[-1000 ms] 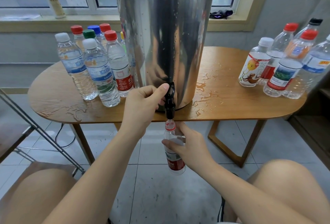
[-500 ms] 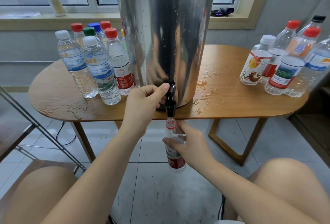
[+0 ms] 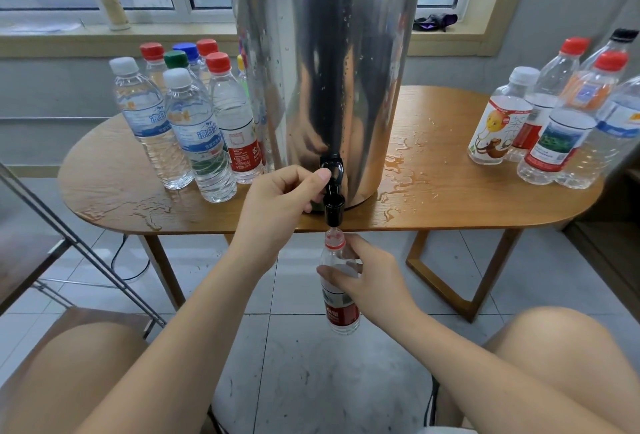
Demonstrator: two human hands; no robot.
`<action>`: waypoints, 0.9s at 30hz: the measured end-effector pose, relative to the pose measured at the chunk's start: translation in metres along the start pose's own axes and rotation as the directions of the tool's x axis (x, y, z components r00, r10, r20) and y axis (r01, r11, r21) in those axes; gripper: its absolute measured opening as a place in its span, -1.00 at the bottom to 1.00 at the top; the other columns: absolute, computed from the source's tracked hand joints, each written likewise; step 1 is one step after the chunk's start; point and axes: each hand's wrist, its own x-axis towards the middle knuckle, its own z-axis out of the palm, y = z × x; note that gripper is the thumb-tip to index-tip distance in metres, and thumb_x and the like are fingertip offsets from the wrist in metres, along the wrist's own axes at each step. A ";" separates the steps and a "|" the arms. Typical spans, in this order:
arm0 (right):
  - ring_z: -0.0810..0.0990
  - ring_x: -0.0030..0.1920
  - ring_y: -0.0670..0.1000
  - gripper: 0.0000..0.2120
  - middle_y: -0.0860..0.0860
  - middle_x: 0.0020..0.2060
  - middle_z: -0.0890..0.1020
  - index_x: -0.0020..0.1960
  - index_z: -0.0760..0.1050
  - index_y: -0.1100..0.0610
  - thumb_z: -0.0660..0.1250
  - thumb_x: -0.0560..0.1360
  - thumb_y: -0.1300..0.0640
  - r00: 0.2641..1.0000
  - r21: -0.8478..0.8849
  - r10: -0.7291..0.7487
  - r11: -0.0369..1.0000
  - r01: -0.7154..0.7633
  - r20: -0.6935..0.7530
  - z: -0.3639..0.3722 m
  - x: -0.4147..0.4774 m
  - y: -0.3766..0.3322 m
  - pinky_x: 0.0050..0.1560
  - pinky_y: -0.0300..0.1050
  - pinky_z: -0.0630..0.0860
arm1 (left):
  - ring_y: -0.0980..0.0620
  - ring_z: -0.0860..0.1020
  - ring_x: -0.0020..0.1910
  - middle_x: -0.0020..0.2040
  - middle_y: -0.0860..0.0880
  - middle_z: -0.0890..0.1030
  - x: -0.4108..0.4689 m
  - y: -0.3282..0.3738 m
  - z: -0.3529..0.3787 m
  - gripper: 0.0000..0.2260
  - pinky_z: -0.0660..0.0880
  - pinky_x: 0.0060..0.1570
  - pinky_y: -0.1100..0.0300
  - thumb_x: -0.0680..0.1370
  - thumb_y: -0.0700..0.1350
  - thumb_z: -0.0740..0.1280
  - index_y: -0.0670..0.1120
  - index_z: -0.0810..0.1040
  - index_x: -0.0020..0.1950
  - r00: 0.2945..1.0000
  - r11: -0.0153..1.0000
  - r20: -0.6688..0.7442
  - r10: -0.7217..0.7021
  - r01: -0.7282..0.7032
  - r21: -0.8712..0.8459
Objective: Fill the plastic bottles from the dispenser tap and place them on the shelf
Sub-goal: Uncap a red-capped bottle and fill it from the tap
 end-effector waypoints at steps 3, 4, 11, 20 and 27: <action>0.56 0.12 -0.32 -0.50 -0.26 0.18 0.63 0.39 0.52 -0.18 0.55 0.51 -0.25 1.000 0.003 -0.006 1.000 0.006 -0.007 0.000 0.000 0.000 0.07 -0.42 0.45 | 0.10 0.53 -0.26 -0.29 0.04 0.62 0.000 0.000 0.001 -0.69 0.44 -0.13 0.19 0.67 0.10 0.45 -0.06 0.68 -0.17 1.000 1.000 0.006 0.006 -0.006 0.000; 0.57 0.11 -0.27 -0.49 -0.27 0.19 0.63 0.38 0.51 -0.19 0.54 0.51 -0.27 1.000 0.001 -0.003 1.000 0.003 -0.006 0.001 0.001 0.000 0.07 -0.40 0.45 | 0.11 0.52 -0.26 -0.30 0.06 0.62 0.000 0.000 0.001 -0.69 0.43 -0.14 0.20 0.67 0.10 0.45 -0.06 0.68 -0.17 1.000 1.000 0.006 0.006 -0.006 0.002; 0.57 0.11 -0.20 -0.49 -0.23 0.18 0.64 0.37 0.52 -0.16 0.54 0.50 -0.28 1.000 -0.010 0.007 1.000 -0.007 -0.008 0.000 0.001 0.001 0.14 -0.24 0.54 | 0.13 0.51 -0.27 -0.30 0.10 0.62 0.002 0.001 0.003 -0.70 0.41 -0.17 0.22 0.68 0.07 0.44 -0.03 0.67 -0.20 1.000 1.000 0.003 -0.008 0.008 -0.006; 0.53 0.10 -0.18 -0.49 -0.26 0.13 0.58 0.38 0.50 -0.17 0.54 0.51 -0.27 0.999 -0.019 0.035 0.999 -0.035 0.003 0.000 0.001 -0.001 0.09 -0.24 0.48 | 0.13 0.50 -0.28 -0.30 0.10 0.62 0.002 0.000 0.003 -0.71 0.39 -0.19 0.21 0.67 0.07 0.45 -0.04 0.67 -0.19 1.000 1.000 0.000 -0.011 0.011 -0.014; 0.56 0.15 -0.14 -0.50 -0.20 0.20 0.64 0.37 0.51 -0.17 0.53 0.51 -0.27 0.999 -0.009 0.033 0.999 -0.033 0.005 -0.001 0.000 -0.002 0.17 -0.14 0.57 | 0.13 0.51 -0.28 -0.30 0.11 0.63 0.001 0.002 0.003 -0.71 0.41 -0.16 0.20 0.68 0.07 0.45 -0.05 0.67 -0.18 1.000 1.000 -0.003 -0.009 0.009 -0.006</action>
